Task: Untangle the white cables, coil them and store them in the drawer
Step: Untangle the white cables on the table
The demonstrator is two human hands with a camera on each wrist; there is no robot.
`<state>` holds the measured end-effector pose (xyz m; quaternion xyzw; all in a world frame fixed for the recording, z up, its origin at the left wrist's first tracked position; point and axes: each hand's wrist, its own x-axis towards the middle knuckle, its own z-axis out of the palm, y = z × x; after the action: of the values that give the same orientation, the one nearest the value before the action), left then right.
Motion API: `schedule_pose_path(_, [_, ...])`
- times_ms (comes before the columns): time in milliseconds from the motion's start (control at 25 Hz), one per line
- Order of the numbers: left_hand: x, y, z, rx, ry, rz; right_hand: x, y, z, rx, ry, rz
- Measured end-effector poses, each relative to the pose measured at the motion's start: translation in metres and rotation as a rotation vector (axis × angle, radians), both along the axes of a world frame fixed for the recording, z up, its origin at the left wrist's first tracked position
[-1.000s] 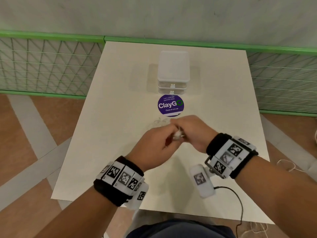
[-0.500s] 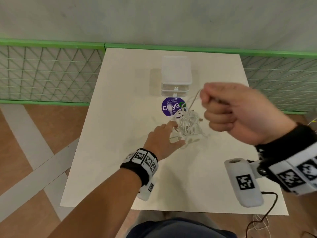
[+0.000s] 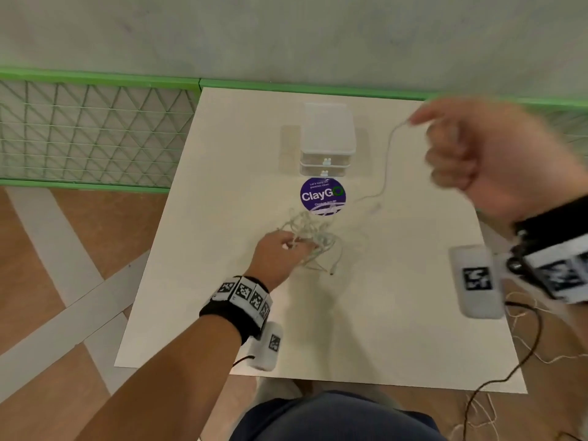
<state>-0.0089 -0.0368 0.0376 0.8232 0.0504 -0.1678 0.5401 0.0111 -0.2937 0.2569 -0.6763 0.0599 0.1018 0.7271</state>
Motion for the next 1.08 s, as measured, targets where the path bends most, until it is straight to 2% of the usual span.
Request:
schedule_pose_path(80, [0.002, -0.009, 0.029, -0.195, 0.004, 0.086, -0.012, 0.028, -0.050, -0.215, -0.005, 0.161])
schedule_pose_path(200, [0.002, -0.017, 0.058, -0.328, -0.070, 0.070, -0.016, 0.051, -0.105, -0.437, 0.007, 0.402])
schedule_pose_path(280, [-0.001, -0.019, 0.064, -0.387, -0.073, 0.022, -0.017, 0.066, -0.119, -0.643, -0.109, 0.463])
schedule_pose_path(360, [-0.009, -0.017, 0.068, -0.424, -0.053, 0.032, -0.015, 0.069, -0.131, -0.810, -0.112, 0.452])
schedule_pose_path(440, [-0.015, -0.015, 0.067, -0.429, -0.053, 0.089, -0.010, 0.066, -0.137, -0.880, -0.079, 0.487])
schedule_pose_path(520, [-0.016, -0.010, 0.060, -0.411, -0.068, 0.172, -0.007, 0.061, -0.140, -0.858, -0.106, 0.502])
schedule_pose_path(640, [-0.010, 0.002, 0.047, -0.227, -0.091, 0.176, -0.002, 0.050, -0.136, -0.783, -0.058, 0.300])
schedule_pose_path(760, [-0.003, 0.015, 0.037, 0.039, -0.116, -0.012, -0.005, 0.039, -0.128, -0.698, -0.001, 0.079])
schedule_pose_path(800, [-0.002, 0.019, 0.036, 0.126, -0.147, -0.075, -0.006, 0.037, -0.125, -0.730, -0.014, 0.025])
schedule_pose_path(880, [-0.001, 0.026, 0.032, 0.321, -0.281, -0.182, -0.009, 0.035, -0.123, -0.997, -0.131, 0.020])
schedule_pose_path(960, [0.001, 0.032, 0.027, 0.572, -0.481, -0.273, -0.014, 0.035, -0.124, -1.320, -0.283, 0.110])
schedule_pose_path(1040, [0.005, 0.038, 0.022, 0.744, -0.613, -0.297, -0.019, 0.037, -0.129, -1.414, -0.273, 0.169])
schedule_pose_path(1080, [0.006, 0.040, 0.019, 0.769, -0.622, -0.285, -0.019, 0.037, -0.135, -1.419, -0.234, 0.175])
